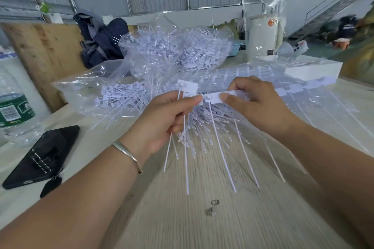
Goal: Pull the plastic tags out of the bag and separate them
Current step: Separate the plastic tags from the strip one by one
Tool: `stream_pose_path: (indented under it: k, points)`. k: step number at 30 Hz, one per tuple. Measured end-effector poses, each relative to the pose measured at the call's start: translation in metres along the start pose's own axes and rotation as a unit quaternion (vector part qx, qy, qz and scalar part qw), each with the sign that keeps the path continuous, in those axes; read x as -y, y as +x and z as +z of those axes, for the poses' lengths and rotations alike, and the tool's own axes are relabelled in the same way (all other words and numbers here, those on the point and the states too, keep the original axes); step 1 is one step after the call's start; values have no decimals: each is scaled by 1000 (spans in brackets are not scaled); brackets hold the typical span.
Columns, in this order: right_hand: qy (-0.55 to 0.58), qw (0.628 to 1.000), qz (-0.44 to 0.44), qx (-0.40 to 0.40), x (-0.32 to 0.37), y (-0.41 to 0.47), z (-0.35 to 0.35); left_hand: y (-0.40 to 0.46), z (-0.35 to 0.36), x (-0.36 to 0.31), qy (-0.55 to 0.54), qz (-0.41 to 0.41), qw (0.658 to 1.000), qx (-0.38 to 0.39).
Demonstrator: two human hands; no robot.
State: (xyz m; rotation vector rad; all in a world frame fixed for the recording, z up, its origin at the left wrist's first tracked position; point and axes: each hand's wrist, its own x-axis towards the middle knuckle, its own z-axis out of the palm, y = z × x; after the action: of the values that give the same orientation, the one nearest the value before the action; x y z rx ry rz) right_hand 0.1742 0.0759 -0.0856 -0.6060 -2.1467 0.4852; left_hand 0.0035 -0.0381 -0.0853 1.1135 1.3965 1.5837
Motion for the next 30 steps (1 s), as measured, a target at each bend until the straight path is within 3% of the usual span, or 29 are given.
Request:
stream_pose_path:
  k: [4, 8, 11, 13, 15, 18, 23, 27, 30]
  points:
    - [67, 997, -25, -14, 5, 0, 1, 1, -1, 2, -38, 1, 999, -6]
    - [62, 998, -27, -9, 1, 0, 1, 1, -5, 1, -141, -17, 988, 69]
    - [69, 997, -18, -10, -1, 0, -1, 1, -8, 3, -139, -27, 984, 107]
    - [77, 997, -13, -23, -3, 1, -4, 2, -9, 1, -105, -20, 989, 98]
    - [69, 997, -13, -33, -3, 2, -7, 3, -9, 1, 11, 6, 999, 46]
    - [31, 998, -15, -49, -5, 3, -10, 2, -6, 7, 159, 41, 986, -24]
    - [8, 1000, -16, -24, -6, 4, -6, 2, -3, 7, 29, 6, 1000, 9]
    - [-7, 999, -46, 7, -4, 1, -4, 7, -4, 9, -17, -17, 999, -40]
    - [-3, 999, -47, 13, -5, 2, -5, 7, -3, 7, -73, -40, 996, -34]
